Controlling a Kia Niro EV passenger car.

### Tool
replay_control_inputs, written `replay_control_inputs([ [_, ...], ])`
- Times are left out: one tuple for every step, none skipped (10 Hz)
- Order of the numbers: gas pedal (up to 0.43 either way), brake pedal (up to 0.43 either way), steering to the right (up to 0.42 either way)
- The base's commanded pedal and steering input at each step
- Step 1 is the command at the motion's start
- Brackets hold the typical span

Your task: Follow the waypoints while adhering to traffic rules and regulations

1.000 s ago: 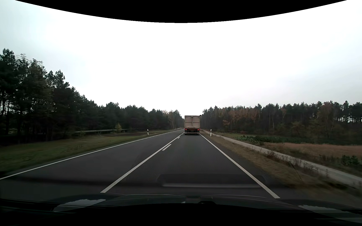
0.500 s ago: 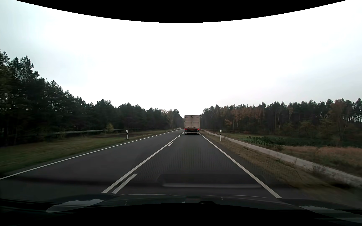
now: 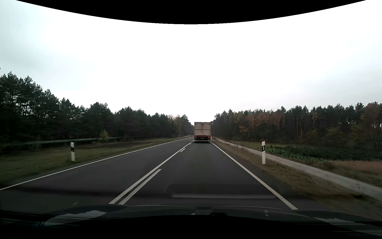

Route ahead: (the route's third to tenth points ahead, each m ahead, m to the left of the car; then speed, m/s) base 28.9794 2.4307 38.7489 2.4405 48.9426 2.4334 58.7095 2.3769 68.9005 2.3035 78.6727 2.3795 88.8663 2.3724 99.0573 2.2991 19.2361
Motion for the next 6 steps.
replay_control_inputs([
  [0.169, 0.000, 0.003],
  [0.169, 0.000, 0.002],
  [0.169, 0.000, 0.002],
  [0.169, 0.000, 0.002],
  [0.169, 0.000, 0.002],
  [0.169, 0.000, 0.002],
])
